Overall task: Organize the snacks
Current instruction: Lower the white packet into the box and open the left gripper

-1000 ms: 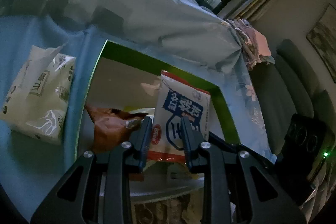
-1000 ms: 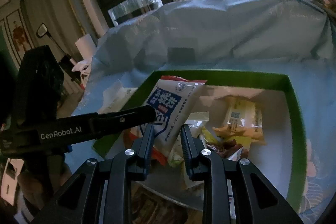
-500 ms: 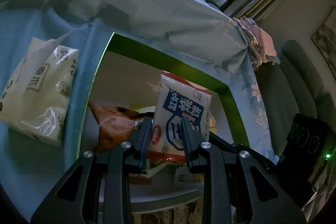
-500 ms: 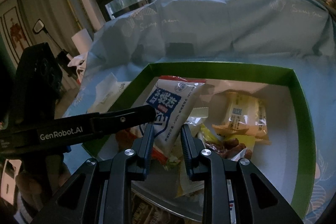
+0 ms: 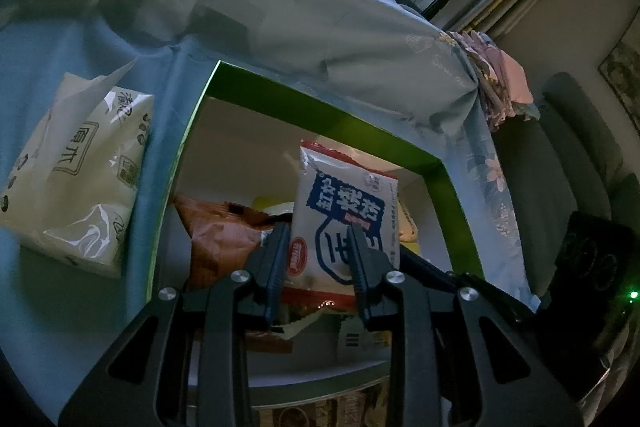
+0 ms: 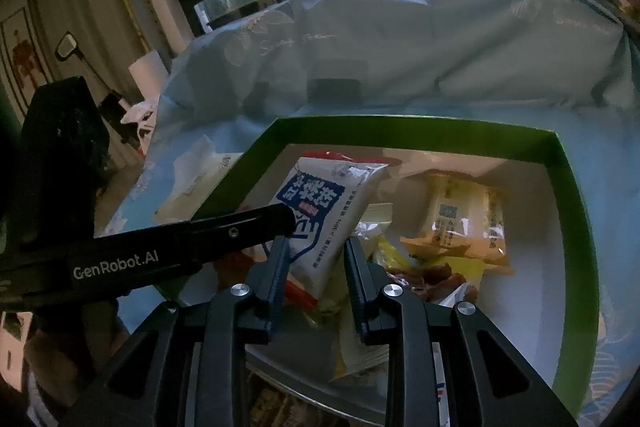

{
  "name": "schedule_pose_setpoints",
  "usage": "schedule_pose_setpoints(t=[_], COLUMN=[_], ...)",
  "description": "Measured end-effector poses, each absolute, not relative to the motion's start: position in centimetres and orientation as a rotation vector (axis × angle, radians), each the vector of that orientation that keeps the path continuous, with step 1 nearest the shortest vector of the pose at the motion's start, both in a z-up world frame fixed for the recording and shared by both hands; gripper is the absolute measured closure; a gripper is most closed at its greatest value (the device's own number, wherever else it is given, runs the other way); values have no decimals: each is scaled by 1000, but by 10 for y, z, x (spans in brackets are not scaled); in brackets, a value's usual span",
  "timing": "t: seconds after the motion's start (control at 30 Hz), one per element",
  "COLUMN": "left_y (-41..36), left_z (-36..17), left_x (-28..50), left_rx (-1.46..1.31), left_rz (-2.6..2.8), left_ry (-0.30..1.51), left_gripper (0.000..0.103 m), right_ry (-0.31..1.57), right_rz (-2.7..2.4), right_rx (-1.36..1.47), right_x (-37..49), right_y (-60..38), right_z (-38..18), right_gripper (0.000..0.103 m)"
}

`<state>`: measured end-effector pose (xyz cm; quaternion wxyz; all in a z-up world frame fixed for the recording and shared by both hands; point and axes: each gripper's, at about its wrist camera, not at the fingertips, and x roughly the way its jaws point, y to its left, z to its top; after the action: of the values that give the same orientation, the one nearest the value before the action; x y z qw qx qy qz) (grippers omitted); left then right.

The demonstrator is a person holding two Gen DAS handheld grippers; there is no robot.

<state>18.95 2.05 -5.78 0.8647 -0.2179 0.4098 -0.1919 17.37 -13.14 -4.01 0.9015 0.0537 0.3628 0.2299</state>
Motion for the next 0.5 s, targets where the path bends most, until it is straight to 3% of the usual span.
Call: schedule_pose_setpoints(t=[0.27,0.5], left_y=[21,24], left_z=[-56,-51], left_x=[187,185], left_rx=[-458,-472], left_rz=[-417,-420], left_ry=[844,831], left_gripper=[59,52], right_ry=[750,751], right_rz=[448,423], right_rx=[105,131], right_x=[173,171], right_y=[-137,-146], right_z=[-40,-39], right_gripper=[68,59])
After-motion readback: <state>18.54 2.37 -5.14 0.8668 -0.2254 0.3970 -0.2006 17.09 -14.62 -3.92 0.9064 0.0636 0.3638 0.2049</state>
